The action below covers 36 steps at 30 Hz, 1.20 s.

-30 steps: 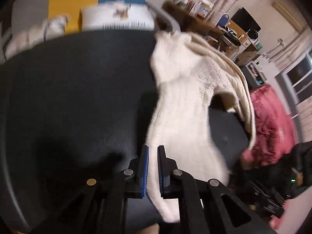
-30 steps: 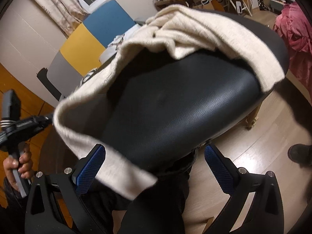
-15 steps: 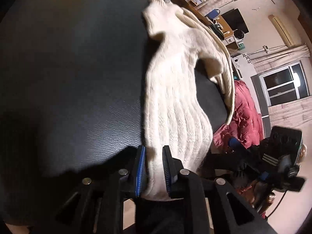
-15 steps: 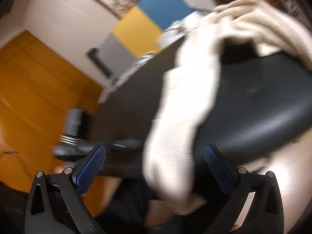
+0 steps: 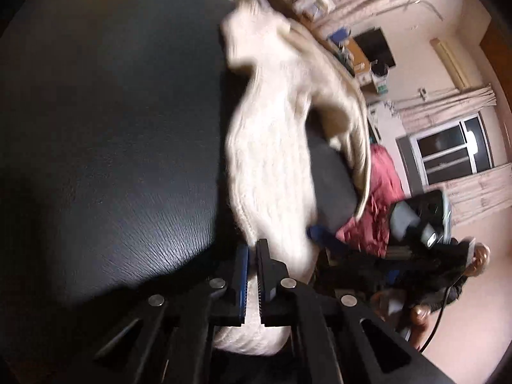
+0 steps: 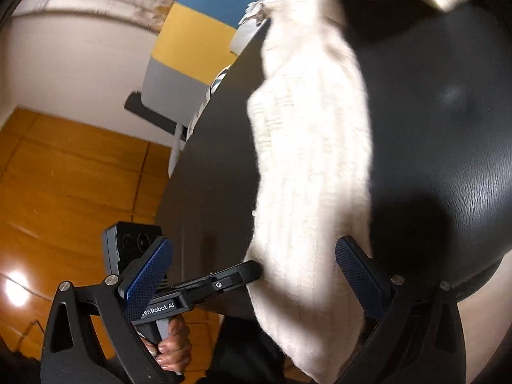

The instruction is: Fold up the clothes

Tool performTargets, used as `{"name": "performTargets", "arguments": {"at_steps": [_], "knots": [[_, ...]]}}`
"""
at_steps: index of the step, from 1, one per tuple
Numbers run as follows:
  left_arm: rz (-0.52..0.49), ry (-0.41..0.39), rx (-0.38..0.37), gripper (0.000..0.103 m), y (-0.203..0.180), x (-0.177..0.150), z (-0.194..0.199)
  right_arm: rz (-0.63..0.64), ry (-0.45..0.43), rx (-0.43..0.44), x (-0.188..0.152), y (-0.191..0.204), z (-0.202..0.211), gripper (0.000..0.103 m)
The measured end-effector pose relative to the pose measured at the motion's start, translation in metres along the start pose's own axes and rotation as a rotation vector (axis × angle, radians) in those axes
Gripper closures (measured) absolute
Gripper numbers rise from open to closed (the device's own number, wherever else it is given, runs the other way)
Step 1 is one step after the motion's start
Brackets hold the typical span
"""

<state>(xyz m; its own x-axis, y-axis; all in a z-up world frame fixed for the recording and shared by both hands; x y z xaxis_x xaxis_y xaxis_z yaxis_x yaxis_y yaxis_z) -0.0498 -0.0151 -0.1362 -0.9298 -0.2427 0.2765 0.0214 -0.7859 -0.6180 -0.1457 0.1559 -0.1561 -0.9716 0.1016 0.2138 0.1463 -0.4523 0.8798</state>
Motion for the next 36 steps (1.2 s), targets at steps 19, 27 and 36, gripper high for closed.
{"name": "performTargets", "arguments": {"at_steps": [19, 27, 36], "knots": [[0.007, -0.111, 0.285, 0.097, 0.05, 0.022, 0.054, 0.466, 0.147, -0.575, 0.108, 0.055, -0.093, 0.0], [0.178, -0.082, 0.148, 0.095, 0.094, -0.077, 0.117, 0.622, 0.332, -0.763, 0.087, 0.028, -0.12, 0.0], [0.259, 0.051, 0.061, 0.089, 0.107, -0.113, 0.072, 0.627, 0.313, -0.756, 0.086, 0.029, -0.107, 0.0]]}}
Point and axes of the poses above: each gripper's, at about its wrist camera, not at the fingertips, and z roughly against the way its jaws point, y to its left, x to its top, the point moved 4 cm from there along -z, roughly the way its jaws point, and after that the axes turned 4 degrees about x, right-handed, at the moved point
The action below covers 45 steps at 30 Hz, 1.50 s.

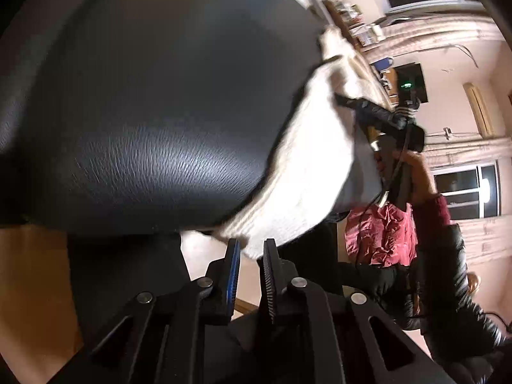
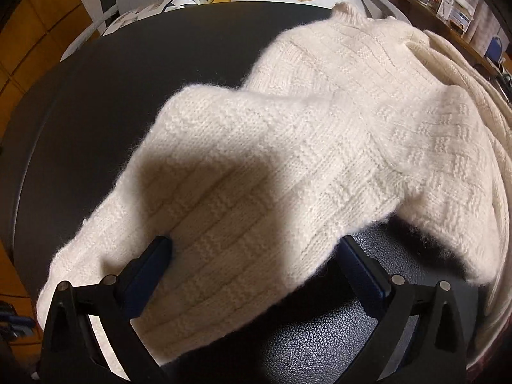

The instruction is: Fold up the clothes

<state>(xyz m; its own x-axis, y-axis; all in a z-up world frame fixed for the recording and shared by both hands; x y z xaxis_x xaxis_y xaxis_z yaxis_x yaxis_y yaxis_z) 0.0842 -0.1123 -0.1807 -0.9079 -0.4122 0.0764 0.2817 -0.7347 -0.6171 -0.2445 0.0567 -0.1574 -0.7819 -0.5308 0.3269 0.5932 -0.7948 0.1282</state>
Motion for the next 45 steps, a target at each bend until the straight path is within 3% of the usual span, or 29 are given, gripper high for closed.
{"name": "performTargets", "arguments": {"at_steps": [8, 9, 11, 17, 19, 20, 23, 24, 26, 31, 39, 43, 45], "knots": [[0.117, 0.029, -0.13, 0.088, 0.007, 0.001, -0.019, -0.001, 0.004, -0.005, -0.005, -0.006, 0.01, 0.0], [0.113, -0.006, -0.136, 0.088, 0.005, 0.002, -0.016, -0.001, 0.005, -0.005, -0.006, -0.007, 0.012, 0.0], [0.093, -0.081, -0.154, 0.099, 0.001, 0.006, -0.008, -0.001, 0.005, -0.007, -0.007, -0.009, 0.015, 0.0], [-0.005, -0.298, -0.203, 0.101, -0.027, 0.021, 0.042, -0.001, -0.006, -0.011, -0.011, -0.014, 0.024, 0.0], [-0.033, -0.376, -0.183, 0.101, -0.034, 0.027, 0.067, -0.006, -0.002, -0.015, -0.012, -0.016, 0.027, 0.0], [-0.034, -0.395, -0.136, 0.101, -0.032, 0.033, 0.07, -0.009, -0.001, -0.018, -0.013, -0.016, 0.029, 0.0], [0.041, -0.311, 0.045, 0.101, -0.004, 0.051, 0.046, -0.025, -0.001, -0.028, -0.013, -0.019, 0.032, 0.0], [0.07, -0.276, 0.063, 0.101, 0.005, 0.053, 0.036, -0.032, -0.002, -0.033, -0.013, -0.019, 0.033, 0.0], [0.092, -0.267, 0.035, 0.101, 0.008, 0.05, 0.028, -0.041, -0.008, -0.04, -0.014, -0.021, 0.037, 0.0], [0.174, -0.209, -0.17, 0.089, 0.006, 0.039, 0.02, -0.044, -0.017, -0.037, -0.018, -0.027, 0.045, 0.0], [0.201, -0.244, -0.22, 0.089, 0.015, 0.037, 0.028, -0.041, -0.019, -0.038, -0.024, -0.036, 0.062, 0.0], [0.159, -0.261, -0.229, 0.089, 0.012, 0.037, 0.031, -0.041, -0.018, -0.037, -0.024, -0.041, 0.068, 0.0], [0.155, -0.26, -0.276, 0.088, 0.006, 0.04, 0.028, -0.04, -0.017, -0.037, -0.023, -0.042, 0.069, 0.0]]}}
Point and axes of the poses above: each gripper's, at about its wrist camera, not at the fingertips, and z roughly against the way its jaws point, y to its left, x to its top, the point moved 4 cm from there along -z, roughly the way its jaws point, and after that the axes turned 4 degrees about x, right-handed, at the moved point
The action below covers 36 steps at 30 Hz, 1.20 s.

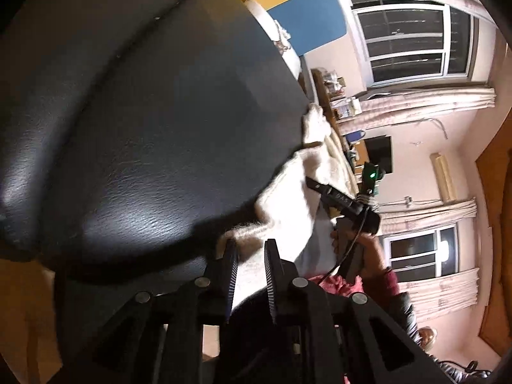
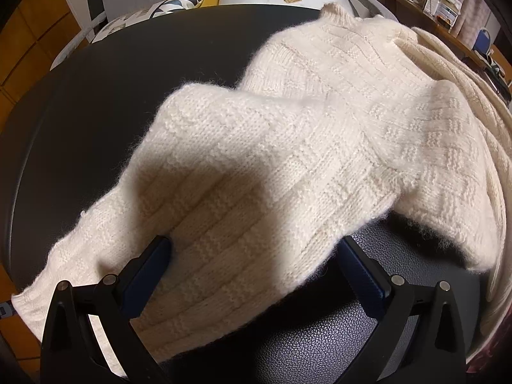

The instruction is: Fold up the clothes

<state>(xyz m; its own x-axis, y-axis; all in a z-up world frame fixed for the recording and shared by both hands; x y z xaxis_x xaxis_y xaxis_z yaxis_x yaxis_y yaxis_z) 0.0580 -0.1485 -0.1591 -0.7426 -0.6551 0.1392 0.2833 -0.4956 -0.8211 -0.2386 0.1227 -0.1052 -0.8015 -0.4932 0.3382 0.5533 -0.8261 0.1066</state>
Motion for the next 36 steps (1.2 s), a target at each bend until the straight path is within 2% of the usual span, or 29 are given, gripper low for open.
{"name": "performTargets", "arguments": {"at_steps": [2, 4, 6, 7, 10, 13, 15, 17, 19, 22, 23, 24, 25, 27, 28, 30, 31, 34, 36], "knots": [[-0.006, 0.013, -0.04, 0.088, -0.008, 0.001, -0.006, 0.0, -0.003, 0.0, 0.0, -0.003, 0.004, 0.0], [-0.061, 0.049, -0.034, 0.088, -0.022, -0.003, -0.017, -0.001, -0.008, -0.001, -0.001, -0.005, 0.007, 0.0], [-0.111, 0.051, 0.022, 0.091, -0.032, -0.005, -0.024, -0.005, -0.011, -0.003, -0.002, -0.008, 0.012, 0.0], [-0.136, 0.036, 0.06, 0.1, -0.034, -0.005, -0.024, -0.007, -0.013, -0.004, -0.003, -0.009, 0.015, 0.0], [-0.162, -0.036, 0.153, 0.101, -0.036, -0.005, -0.009, -0.008, -0.014, -0.007, -0.003, -0.013, 0.02, 0.0], [-0.151, -0.15, 0.164, 0.101, -0.038, -0.001, 0.027, 0.001, -0.002, -0.019, 0.001, -0.014, 0.025, 0.0], [-0.169, -0.202, 0.207, 0.101, -0.039, 0.003, 0.044, 0.028, -0.009, -0.041, 0.002, -0.011, 0.034, 0.0], [-0.174, -0.198, 0.266, 0.101, -0.033, 0.008, 0.042, 0.076, -0.039, -0.068, 0.004, -0.003, 0.045, 0.0], [-0.121, -0.127, 0.304, 0.101, -0.016, 0.013, 0.025, 0.101, -0.03, -0.073, 0.005, 0.004, 0.045, 0.0], [-0.036, -0.074, 0.27, 0.096, 0.004, 0.01, 0.007, 0.106, -0.006, -0.068, 0.008, 0.012, 0.042, 0.0], [-0.008, -0.068, 0.242, 0.094, 0.008, 0.008, 0.005, 0.089, -0.003, -0.055, 0.008, 0.01, 0.043, 0.0], [0.024, -0.055, 0.188, 0.087, 0.011, 0.005, 0.004, 0.074, -0.003, -0.041, 0.008, 0.007, 0.043, 0.0], [0.056, -0.042, 0.133, 0.085, 0.014, 0.003, 0.002, 0.066, -0.008, -0.027, 0.009, 0.004, 0.043, 0.0], [0.1, -0.03, 0.106, 0.086, 0.017, 0.002, -0.001, 0.054, -0.026, -0.005, 0.008, -0.001, 0.046, 0.0], [0.085, -0.041, 0.122, 0.091, 0.016, 0.003, -0.002, 0.055, -0.035, -0.003, 0.008, -0.002, 0.047, 0.0], [0.013, -0.117, 0.21, 0.101, 0.005, 0.007, 0.009, 0.049, -0.045, -0.009, 0.006, -0.005, 0.054, 0.0], [-0.023, -0.156, 0.255, 0.101, -0.001, 0.009, 0.014, 0.046, -0.05, -0.012, 0.004, -0.007, 0.057, 0.0], [-0.031, -0.269, 0.272, 0.101, -0.011, 0.029, 0.043, 0.032, -0.028, -0.007, 0.007, -0.009, 0.063, 0.0], [-0.06, -0.275, 0.309, 0.101, -0.014, 0.038, 0.05, 0.032, -0.043, 0.037, 0.01, -0.008, 0.079, 0.0]]}}
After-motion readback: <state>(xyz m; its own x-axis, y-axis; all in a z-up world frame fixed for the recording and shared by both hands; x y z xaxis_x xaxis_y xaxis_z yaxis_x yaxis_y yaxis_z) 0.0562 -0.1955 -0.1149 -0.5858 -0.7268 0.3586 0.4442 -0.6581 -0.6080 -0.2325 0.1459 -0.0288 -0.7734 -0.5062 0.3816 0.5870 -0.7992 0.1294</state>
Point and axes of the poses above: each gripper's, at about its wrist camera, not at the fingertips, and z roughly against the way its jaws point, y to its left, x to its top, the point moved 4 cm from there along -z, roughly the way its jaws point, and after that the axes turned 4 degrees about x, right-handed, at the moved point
